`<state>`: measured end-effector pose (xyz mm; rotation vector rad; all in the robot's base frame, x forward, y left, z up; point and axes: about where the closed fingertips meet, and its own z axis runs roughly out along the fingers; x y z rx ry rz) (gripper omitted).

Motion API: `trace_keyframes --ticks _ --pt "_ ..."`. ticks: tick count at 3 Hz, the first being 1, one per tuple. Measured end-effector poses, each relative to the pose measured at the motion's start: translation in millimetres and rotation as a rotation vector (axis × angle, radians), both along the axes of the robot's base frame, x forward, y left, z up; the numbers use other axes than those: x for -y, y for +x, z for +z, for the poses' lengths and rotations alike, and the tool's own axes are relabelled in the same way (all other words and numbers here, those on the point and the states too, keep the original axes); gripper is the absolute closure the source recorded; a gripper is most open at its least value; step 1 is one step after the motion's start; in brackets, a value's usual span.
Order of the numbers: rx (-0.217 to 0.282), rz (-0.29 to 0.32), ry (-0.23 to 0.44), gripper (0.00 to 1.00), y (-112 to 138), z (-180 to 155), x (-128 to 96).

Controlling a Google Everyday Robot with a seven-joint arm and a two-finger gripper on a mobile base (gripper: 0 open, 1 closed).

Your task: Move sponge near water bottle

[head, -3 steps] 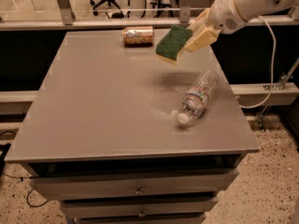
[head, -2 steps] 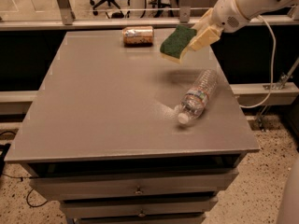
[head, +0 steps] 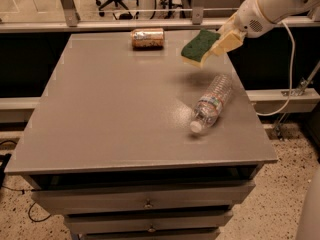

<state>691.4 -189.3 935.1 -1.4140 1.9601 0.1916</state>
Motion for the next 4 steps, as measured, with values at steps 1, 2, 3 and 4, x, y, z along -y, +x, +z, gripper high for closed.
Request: trace_keyframes --ticks 1,2,3,4 --pt "-0.033 -0.031 0.006 0.08 -4.4 -8.5 5.0" --pt "-0.048 -0.041 0.009 0.00 -7.3 -12.5 5.2" --pt "-0.049 -0.047 0.013 0.00 -11.9 -12.9 3.5" --pt "-0.001 -0.034 0.044 0.00 -20.6 2.5 3.7"
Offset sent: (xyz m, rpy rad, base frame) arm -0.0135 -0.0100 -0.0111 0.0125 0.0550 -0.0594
